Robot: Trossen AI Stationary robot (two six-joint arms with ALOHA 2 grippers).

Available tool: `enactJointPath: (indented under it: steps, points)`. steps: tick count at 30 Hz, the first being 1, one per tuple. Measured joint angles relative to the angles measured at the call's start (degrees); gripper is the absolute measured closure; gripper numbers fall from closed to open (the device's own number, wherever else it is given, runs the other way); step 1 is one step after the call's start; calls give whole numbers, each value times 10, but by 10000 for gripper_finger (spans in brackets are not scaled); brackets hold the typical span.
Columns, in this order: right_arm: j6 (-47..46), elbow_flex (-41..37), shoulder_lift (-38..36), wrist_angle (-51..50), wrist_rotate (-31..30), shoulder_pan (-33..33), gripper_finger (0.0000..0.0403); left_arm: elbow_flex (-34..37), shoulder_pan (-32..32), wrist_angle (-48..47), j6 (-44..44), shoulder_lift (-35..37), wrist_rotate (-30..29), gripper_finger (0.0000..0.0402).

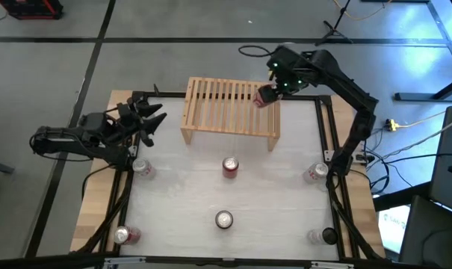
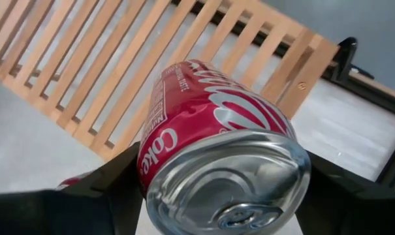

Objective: Place canned beverage on shelf
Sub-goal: Put the top red and white soda can on the shelf

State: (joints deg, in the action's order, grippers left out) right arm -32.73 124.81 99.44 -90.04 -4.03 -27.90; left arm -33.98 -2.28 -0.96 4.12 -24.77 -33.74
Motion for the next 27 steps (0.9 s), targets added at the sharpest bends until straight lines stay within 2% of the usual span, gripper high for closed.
enactJointPath:
  steps: [7,16,21,27]
  points:
    - [12,-18,-38,3,4,-37,117,0,0,-6,-2,0,4,212]
    - [-17,-173,-135,-4,14,-55,116,0,0,-17,-2,0,5,212]
    - [-30,-185,-135,1,30,-54,115,0,0,-17,-1,0,4,212]
    - [-33,-186,-107,8,1,-46,114,0,0,-17,-2,0,4,212]
